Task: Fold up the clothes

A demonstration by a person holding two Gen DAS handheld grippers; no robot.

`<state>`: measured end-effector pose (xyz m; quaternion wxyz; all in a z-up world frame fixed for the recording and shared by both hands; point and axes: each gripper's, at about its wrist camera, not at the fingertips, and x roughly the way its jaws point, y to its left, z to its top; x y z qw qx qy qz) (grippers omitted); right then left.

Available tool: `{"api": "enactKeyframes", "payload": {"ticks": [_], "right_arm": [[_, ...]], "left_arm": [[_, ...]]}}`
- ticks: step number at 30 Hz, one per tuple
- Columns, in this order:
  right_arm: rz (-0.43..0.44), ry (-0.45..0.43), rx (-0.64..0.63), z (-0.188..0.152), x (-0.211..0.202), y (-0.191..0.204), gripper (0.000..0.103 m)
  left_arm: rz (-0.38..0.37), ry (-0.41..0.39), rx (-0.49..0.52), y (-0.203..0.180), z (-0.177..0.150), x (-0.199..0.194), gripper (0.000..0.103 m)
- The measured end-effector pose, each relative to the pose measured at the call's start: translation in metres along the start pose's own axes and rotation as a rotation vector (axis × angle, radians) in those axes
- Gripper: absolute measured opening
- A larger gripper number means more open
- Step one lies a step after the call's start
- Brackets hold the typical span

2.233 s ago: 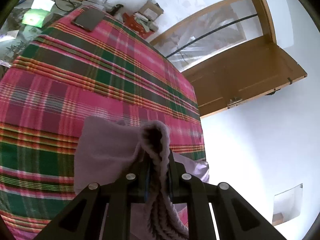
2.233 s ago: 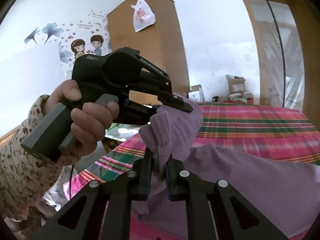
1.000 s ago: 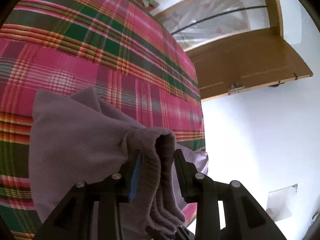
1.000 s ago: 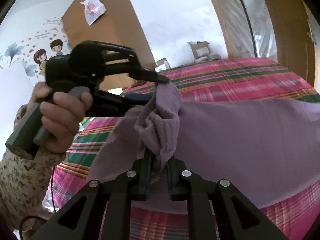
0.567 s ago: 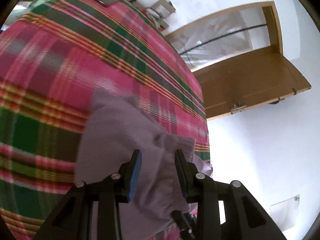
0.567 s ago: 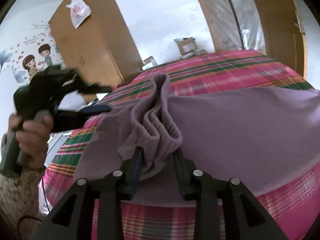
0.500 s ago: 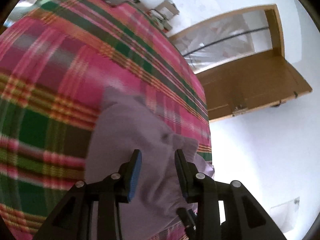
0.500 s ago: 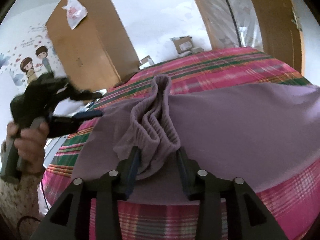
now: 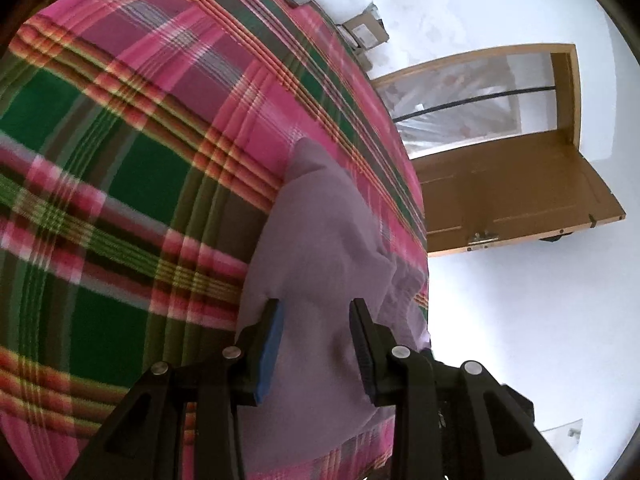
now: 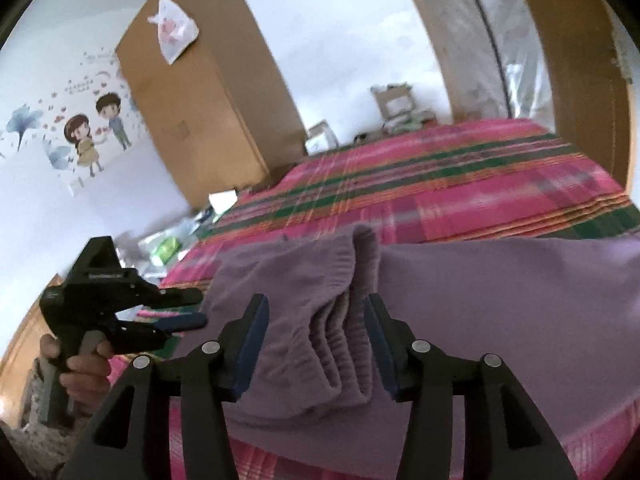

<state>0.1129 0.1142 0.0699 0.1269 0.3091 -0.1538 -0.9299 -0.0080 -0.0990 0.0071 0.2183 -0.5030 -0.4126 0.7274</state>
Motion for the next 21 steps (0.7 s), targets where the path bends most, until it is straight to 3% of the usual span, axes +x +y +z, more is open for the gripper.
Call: {"api": "enactKeyframes", "payload": {"ticks": [2, 5, 6, 7, 15, 21], "right_arm": [[0.029, 0.058, 0.009, 0.0, 0.013, 0.0, 0.05], [-0.014, 0.078, -0.022, -0.005, 0.021, 0.003, 0.027], [-0.031, 0.072, -0.039, -0.005, 0.02, 0.004, 0.015], [-0.038, 0.069, -0.047, -0.006, 0.019, 0.003, 0.011], [0.018, 0.012, 0.061, -0.004, -0.009, -0.007, 0.006], [-0.067, 0.11, 0.088, -0.014, 0.014, -0.024, 0.014]], "left_arm": [[0.004, -0.011, 0.001, 0.001, -0.001, -0.003, 0.034], [0.011, -0.024, 0.004, 0.0, -0.002, -0.005, 0.034], [0.01, -0.025, 0.003, 0.0, -0.003, -0.005, 0.034], [0.009, -0.024, 0.002, 0.001, -0.003, -0.005, 0.034], [0.012, -0.014, 0.001, 0.004, -0.002, -0.004, 0.034], [0.016, -0.007, 0.005, 0.006, -0.001, -0.004, 0.034]]}}
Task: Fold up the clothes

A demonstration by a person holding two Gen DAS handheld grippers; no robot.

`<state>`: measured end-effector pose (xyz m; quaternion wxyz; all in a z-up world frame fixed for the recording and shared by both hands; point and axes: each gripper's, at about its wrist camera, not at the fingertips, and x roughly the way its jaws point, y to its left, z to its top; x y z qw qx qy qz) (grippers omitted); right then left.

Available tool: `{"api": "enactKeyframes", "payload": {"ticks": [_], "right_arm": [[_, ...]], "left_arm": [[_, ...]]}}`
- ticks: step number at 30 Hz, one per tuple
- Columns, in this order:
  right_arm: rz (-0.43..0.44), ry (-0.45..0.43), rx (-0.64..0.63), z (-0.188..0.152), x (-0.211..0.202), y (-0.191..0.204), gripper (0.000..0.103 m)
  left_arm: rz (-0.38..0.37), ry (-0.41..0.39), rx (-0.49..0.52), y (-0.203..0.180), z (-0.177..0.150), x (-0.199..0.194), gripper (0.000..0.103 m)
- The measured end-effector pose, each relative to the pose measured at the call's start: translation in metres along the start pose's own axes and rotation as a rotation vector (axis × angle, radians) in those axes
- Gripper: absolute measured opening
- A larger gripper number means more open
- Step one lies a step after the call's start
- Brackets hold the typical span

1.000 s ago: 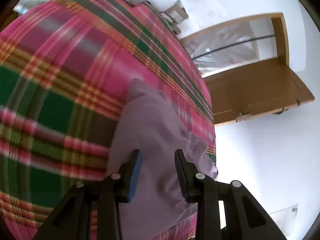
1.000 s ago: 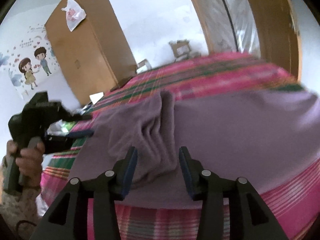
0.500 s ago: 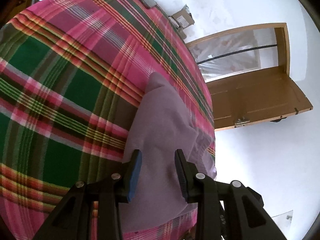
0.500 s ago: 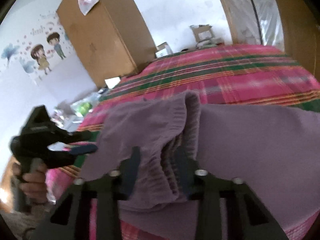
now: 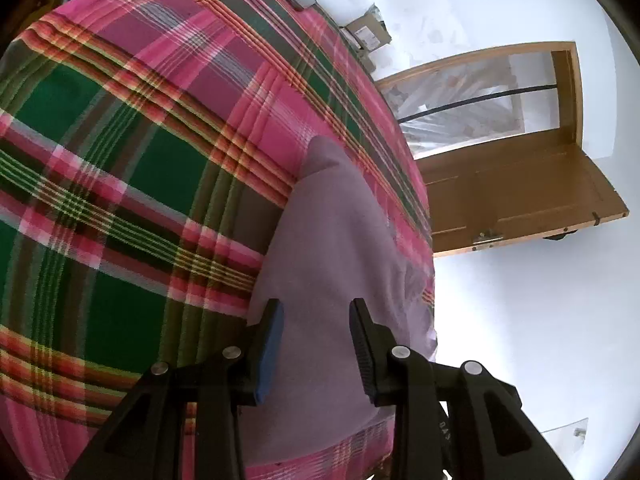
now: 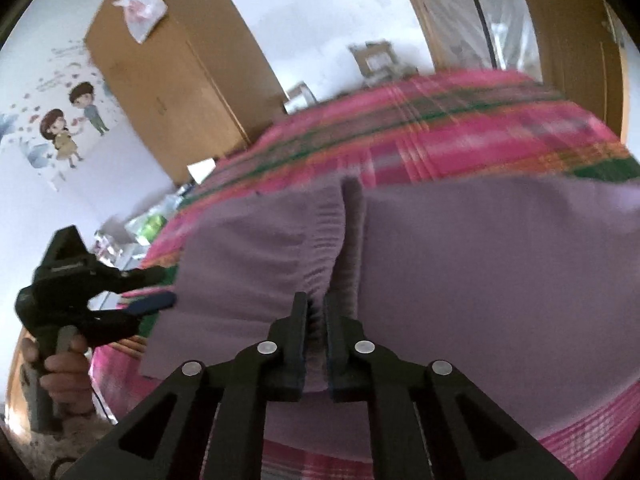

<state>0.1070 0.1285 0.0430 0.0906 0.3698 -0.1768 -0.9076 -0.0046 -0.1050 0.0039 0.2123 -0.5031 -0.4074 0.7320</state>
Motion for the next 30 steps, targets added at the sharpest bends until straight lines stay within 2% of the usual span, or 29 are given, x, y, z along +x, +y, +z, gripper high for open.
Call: {"api": "enactKeyframes", "payload": {"ticks": [4, 6, 10, 14, 18, 20, 22, 30], "right_arm": [[-0.025, -0.012, 0.001, 0.004, -0.005, -0.003, 0.039], [-0.013, -0.011, 0.019, 0.008, -0.004, -0.008, 0.04], [0.067, 0.062, 0.095, 0.015, 0.014, -0.02, 0.04], [0.143, 0.088, 0.144, 0.016, 0.022, -0.024, 0.043], [0.177, 0.102, 0.165, 0.014, 0.025, -0.023, 0.042], [0.171, 0.09, 0.147, 0.013, 0.021, -0.02, 0.026], [0.197, 0.074, 0.145, 0.012, 0.015, -0.019, 0.02], [0.272, 0.016, 0.2, 0.009, -0.016, -0.016, 0.017]], "left_arm": [[0.003, 0.005, 0.003, 0.002, 0.0, 0.0, 0.034], [0.002, 0.008, 0.007, 0.002, 0.0, 0.0, 0.034], [-0.001, 0.014, 0.02, 0.004, -0.003, -0.005, 0.034], [-0.007, 0.016, 0.03, 0.007, -0.005, -0.009, 0.035], [-0.005, 0.022, 0.03, 0.01, -0.005, -0.012, 0.035], [-0.004, 0.024, 0.03, 0.011, -0.005, -0.014, 0.035], [-0.007, 0.027, 0.029, 0.012, -0.005, -0.016, 0.035], [-0.026, 0.043, 0.021, 0.012, -0.008, -0.017, 0.035]]}}
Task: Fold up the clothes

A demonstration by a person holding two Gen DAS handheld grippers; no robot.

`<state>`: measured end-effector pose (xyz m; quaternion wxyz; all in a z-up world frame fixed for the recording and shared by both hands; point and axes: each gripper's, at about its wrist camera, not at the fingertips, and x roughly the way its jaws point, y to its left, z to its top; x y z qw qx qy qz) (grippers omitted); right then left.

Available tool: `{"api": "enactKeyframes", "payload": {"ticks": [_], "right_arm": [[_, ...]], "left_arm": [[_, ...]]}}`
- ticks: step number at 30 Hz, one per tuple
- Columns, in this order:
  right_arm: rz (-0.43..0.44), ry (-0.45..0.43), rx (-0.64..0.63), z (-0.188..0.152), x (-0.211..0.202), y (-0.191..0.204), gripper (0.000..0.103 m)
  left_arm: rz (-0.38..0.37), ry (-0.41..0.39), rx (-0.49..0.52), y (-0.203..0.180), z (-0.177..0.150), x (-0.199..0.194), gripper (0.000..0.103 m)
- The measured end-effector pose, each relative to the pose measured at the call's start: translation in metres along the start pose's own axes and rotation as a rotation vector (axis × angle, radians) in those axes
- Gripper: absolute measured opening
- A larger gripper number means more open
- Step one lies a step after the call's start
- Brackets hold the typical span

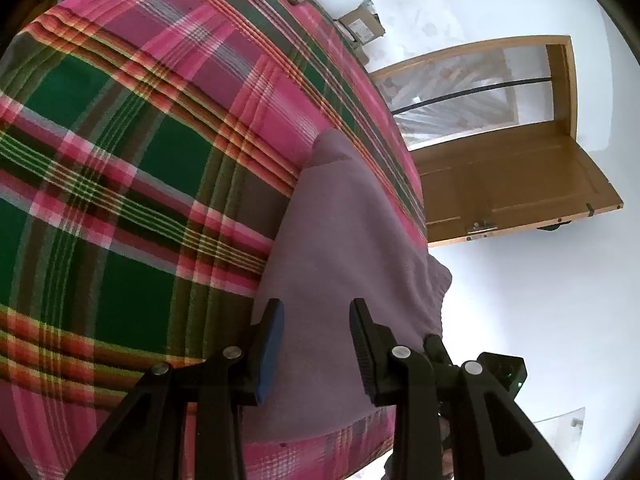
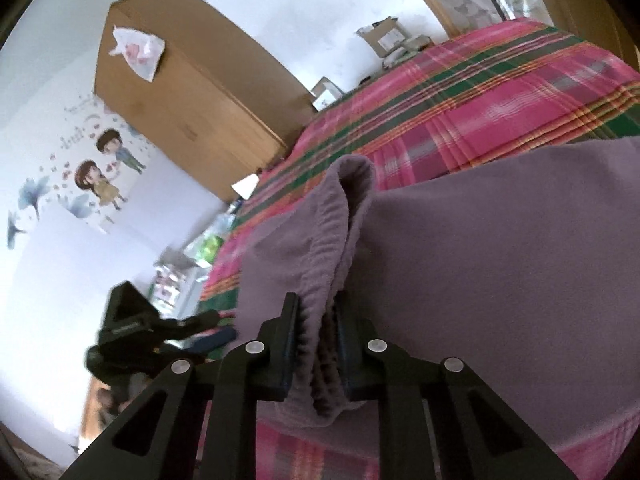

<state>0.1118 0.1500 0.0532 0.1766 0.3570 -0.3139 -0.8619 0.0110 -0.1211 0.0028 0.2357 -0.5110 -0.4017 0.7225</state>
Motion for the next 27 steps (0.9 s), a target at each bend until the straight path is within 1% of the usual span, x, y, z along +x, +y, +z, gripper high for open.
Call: {"api": "enactKeyframes", "payload": {"ticks": [2, 5, 9, 11, 13, 14, 16, 20, 24, 25, 27], "right_arm": [[-0.006, -0.021, 0.001, -0.001, -0.006, 0.001, 0.017], [-0.074, -0.035, 0.002, -0.001, -0.005, -0.004, 0.017], [-0.136, 0.003, 0.023, -0.005, 0.008, -0.018, 0.018], [-0.168, 0.002, -0.007, -0.007, 0.011, -0.018, 0.019], [-0.189, -0.005, -0.036, -0.007, 0.012, -0.014, 0.023], [-0.211, -0.007, -0.058, -0.007, 0.012, -0.012, 0.023], [-0.269, -0.02, -0.103, -0.009, 0.011, -0.009, 0.034], [-0.366, -0.056, -0.222, -0.016, 0.007, 0.005, 0.035], [-0.518, -0.161, -0.403, -0.032, -0.002, 0.031, 0.035], [-0.527, -0.164, -0.448, -0.038, -0.002, 0.038, 0.035], [-0.499, -0.134, -0.498, -0.046, 0.002, 0.044, 0.035]], "left_arm": [[-0.001, 0.0, 0.005, -0.001, -0.001, -0.002, 0.035], [0.012, -0.003, 0.012, -0.001, -0.004, -0.004, 0.036], [0.02, 0.01, 0.001, 0.002, -0.007, -0.001, 0.036], [0.026, 0.021, -0.002, 0.003, -0.008, 0.001, 0.036], [0.032, 0.029, 0.007, 0.003, -0.01, 0.003, 0.036], [0.035, 0.032, 0.013, 0.003, -0.01, 0.003, 0.036], [0.038, 0.039, 0.021, 0.003, -0.012, 0.003, 0.036], [0.038, 0.062, 0.019, 0.008, -0.012, 0.003, 0.036], [0.032, 0.068, 0.024, 0.011, -0.013, 0.002, 0.036], [0.032, 0.069, 0.026, 0.011, -0.013, 0.001, 0.036], [0.032, 0.07, 0.03, 0.011, -0.013, 0.001, 0.036]]}}
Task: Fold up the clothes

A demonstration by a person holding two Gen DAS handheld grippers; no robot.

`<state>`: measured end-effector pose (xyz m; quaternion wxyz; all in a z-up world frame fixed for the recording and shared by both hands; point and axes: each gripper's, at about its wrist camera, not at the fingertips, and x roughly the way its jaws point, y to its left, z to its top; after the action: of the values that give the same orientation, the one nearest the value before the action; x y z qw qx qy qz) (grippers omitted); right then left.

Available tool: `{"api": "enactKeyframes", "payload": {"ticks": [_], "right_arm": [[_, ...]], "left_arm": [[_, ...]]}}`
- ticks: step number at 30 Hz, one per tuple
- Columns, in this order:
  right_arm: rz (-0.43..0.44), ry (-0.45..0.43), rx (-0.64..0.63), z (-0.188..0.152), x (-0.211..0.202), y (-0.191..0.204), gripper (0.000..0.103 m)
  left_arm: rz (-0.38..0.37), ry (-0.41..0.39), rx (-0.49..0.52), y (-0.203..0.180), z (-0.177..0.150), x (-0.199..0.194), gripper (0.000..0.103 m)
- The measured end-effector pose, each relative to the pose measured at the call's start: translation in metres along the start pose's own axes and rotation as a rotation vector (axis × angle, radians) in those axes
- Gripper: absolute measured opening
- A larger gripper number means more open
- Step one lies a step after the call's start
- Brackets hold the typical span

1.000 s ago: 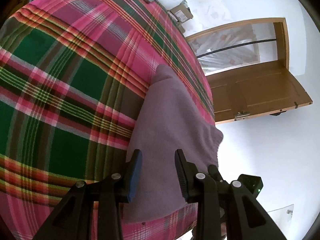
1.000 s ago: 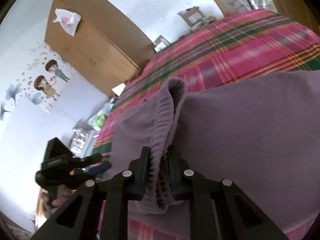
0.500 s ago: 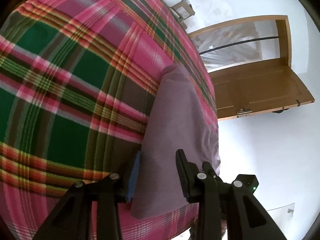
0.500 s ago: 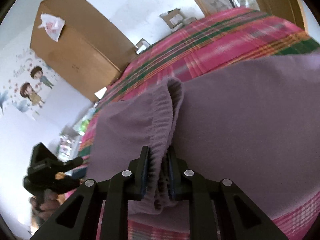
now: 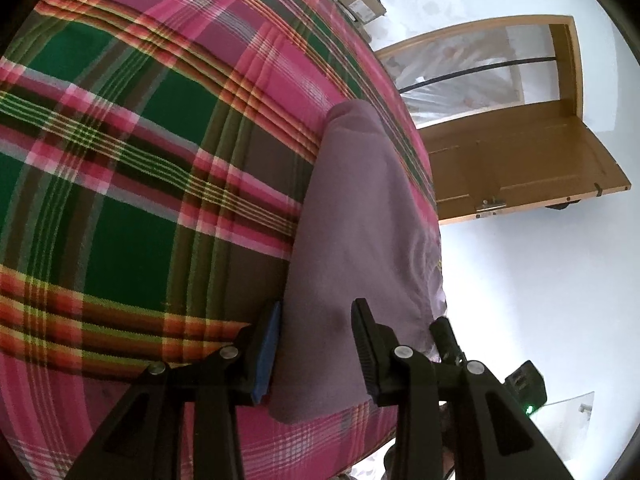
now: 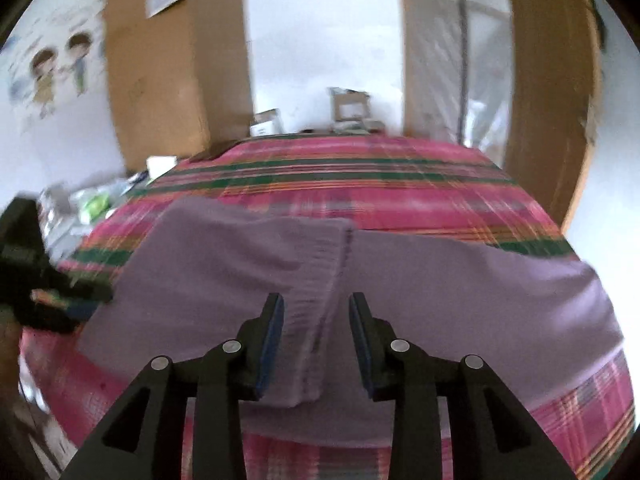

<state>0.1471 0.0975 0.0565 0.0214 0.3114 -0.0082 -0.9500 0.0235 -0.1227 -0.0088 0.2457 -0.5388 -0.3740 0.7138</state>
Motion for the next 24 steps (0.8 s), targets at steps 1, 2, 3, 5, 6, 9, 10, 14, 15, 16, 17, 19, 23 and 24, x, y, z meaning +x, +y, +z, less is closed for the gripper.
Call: {"api": "enactKeyframes", "payload": {"ticks": [1, 2, 3, 5, 6, 9, 10, 14, 15, 16, 17, 19, 23, 24], "right_arm": [[0.012, 0.007, -0.015, -0.003, 0.001, 0.003, 0.035], [0.022, 0.015, -0.026, -0.007, 0.002, 0.006, 0.035], [0.02, 0.03, -0.031, -0.011, 0.005, 0.006, 0.035], [0.023, 0.066, -0.025, -0.018, 0.013, 0.002, 0.035], [0.025, 0.075, -0.021, -0.021, 0.015, 0.001, 0.035], [0.021, 0.079, -0.022, -0.021, 0.013, -0.001, 0.036], [0.019, 0.081, -0.024, -0.02, 0.012, -0.001, 0.037], [0.049, 0.056, 0.013, -0.01, -0.001, -0.002, 0.037], [0.056, 0.04, 0.014, -0.006, -0.005, -0.003, 0.037], [0.059, 0.026, 0.007, 0.0, -0.006, -0.002, 0.037], [0.063, 0.017, 0.0, 0.005, -0.006, -0.002, 0.037], [0.079, -0.001, -0.007, 0.019, -0.003, -0.003, 0.037], [0.091, 0.0, 0.006, 0.042, 0.015, -0.009, 0.037], [0.086, 0.006, -0.001, 0.047, 0.02, -0.009, 0.037]], "left_arm": [[-0.001, 0.0, 0.002, 0.0, 0.0, 0.0, 0.036], [-0.002, 0.001, 0.003, 0.001, -0.001, -0.001, 0.036], [-0.002, 0.002, 0.004, 0.001, -0.001, -0.001, 0.036], [-0.004, 0.007, 0.006, 0.001, 0.0, -0.002, 0.036], [-0.004, 0.009, 0.009, 0.002, 0.0, -0.003, 0.036], [-0.005, 0.011, 0.02, 0.002, -0.001, -0.005, 0.036], [-0.006, 0.012, 0.021, 0.002, -0.002, -0.005, 0.036], [-0.012, 0.015, 0.031, 0.004, -0.002, -0.006, 0.036], [-0.013, 0.016, 0.033, 0.004, -0.002, -0.005, 0.036], [-0.015, 0.017, 0.034, 0.005, -0.003, -0.006, 0.036], [-0.016, 0.019, 0.036, 0.005, -0.003, -0.006, 0.036], [-0.019, 0.022, 0.038, 0.007, -0.002, -0.008, 0.036], [-0.018, 0.022, 0.049, 0.009, -0.002, -0.011, 0.036], [-0.014, 0.023, 0.057, 0.008, -0.002, -0.011, 0.036]]}}
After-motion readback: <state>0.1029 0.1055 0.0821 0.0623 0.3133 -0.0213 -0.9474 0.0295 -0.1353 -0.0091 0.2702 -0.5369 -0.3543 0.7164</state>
